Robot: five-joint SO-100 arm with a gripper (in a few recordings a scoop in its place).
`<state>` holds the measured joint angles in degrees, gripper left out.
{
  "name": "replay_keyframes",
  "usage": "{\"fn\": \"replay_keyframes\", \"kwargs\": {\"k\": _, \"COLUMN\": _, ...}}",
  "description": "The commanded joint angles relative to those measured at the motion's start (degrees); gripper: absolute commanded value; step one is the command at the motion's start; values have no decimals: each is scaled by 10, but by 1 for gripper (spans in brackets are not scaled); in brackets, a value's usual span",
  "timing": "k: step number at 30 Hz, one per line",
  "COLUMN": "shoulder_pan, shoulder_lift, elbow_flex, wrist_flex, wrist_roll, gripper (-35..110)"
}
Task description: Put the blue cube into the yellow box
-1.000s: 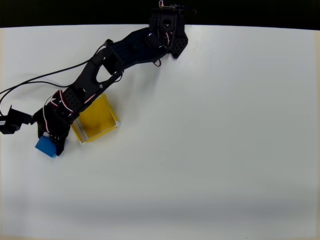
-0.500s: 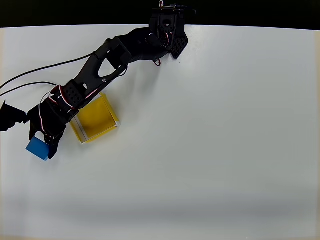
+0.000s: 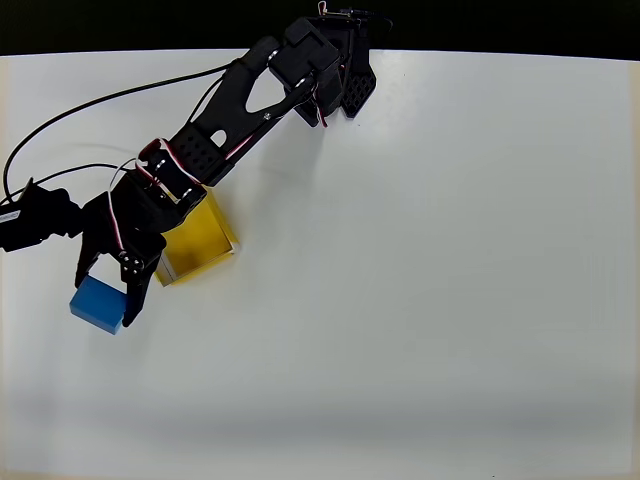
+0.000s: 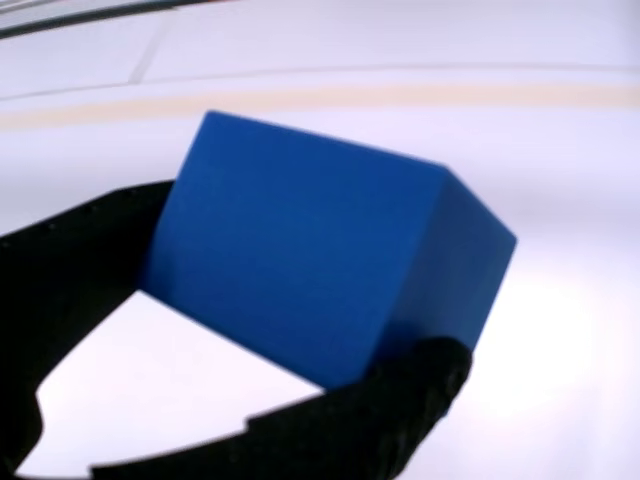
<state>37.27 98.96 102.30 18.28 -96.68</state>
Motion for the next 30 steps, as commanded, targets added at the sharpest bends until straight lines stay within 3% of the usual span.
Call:
{"fn": "replay_keyframes", "kwargs": {"k": 1, "shoulder_pan": -28, "shoulder_lift": 185, "elbow_flex": 59, "wrist_flex": 4, "wrist_roll": -4, "gripper": 31}}
{"fn": "replay_keyframes", "kwargs": {"k": 16, "shoulder_pan": -54, "shoulder_lift": 453, "elbow_flex": 339, "wrist_flex": 68, "wrist_roll": -33, "gripper": 32}}
{"fn": "replay_keyframes", "kwargs": {"k": 23, "shoulder_pan": -6, "shoulder_lift": 446, "elbow_flex": 389, "wrist_flex": 98, "wrist_roll": -53, "gripper": 32}}
{"fn": "replay_keyframes", "kwargs": {"k": 30, "shoulder_pan": 33, "shoulder_lift": 375, "elbow_flex": 402, "wrist_flex": 54, "wrist_roll": -69, "gripper": 31}}
